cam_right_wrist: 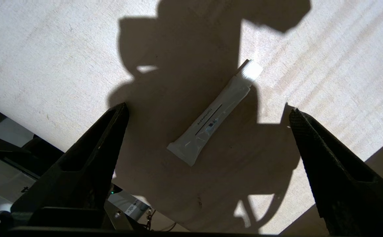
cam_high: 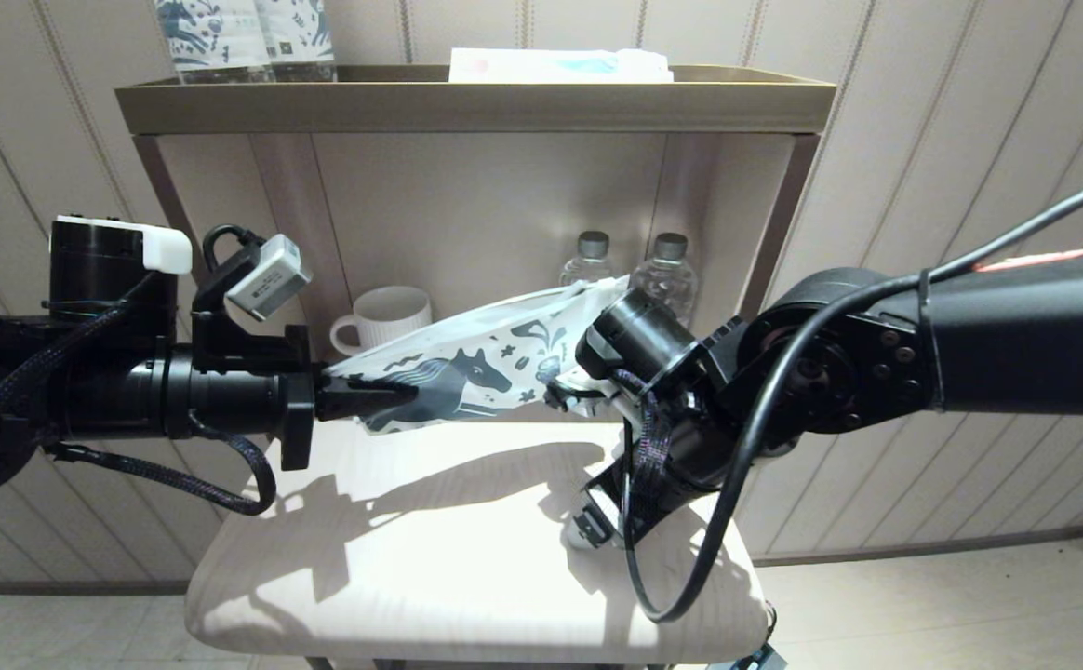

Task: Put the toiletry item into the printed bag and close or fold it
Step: Pick up the toothpaste

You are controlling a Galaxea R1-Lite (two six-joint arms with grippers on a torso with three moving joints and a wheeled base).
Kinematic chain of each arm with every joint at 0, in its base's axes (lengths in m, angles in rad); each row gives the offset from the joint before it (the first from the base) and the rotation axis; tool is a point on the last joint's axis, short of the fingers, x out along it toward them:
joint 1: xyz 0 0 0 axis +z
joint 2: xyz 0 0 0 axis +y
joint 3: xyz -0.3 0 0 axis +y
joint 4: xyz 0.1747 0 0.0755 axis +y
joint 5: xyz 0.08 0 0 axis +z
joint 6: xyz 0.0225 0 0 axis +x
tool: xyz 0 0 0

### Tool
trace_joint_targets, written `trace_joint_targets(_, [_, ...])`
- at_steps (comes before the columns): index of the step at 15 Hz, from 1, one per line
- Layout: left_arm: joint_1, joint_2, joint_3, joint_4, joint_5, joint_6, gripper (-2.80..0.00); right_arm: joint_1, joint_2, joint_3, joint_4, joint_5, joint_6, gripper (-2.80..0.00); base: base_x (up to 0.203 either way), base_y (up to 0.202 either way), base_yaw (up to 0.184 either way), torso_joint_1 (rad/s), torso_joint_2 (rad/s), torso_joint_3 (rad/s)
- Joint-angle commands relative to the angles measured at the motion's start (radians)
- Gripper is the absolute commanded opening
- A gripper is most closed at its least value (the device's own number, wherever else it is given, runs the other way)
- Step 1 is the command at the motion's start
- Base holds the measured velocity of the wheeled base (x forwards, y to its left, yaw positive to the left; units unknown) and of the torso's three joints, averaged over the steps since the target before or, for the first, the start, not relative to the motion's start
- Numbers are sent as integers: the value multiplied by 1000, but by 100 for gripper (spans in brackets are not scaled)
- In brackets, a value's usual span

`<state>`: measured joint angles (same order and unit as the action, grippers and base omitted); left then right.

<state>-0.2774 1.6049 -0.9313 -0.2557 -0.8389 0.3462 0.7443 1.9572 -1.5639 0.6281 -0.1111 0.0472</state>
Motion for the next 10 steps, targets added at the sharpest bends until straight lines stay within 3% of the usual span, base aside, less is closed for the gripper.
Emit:
trace_joint_targets(1, [0, 0, -1, -2, -5, 1, -280, 1, 8, -11, 4, -1, 17, 0, 0, 0, 0, 0, 0, 0])
trace_joint_targets(2, [0, 0, -1, -2, -6, 1, -280, 2, 9, -13, 4, -1, 27, -280, 0, 0, 0, 0, 0, 0])
trace_joint_targets(10, [0, -2, -3, -3, -6, 1, -280, 1, 9, -4, 4, 1, 26, -280, 0, 0, 0, 0, 0, 0])
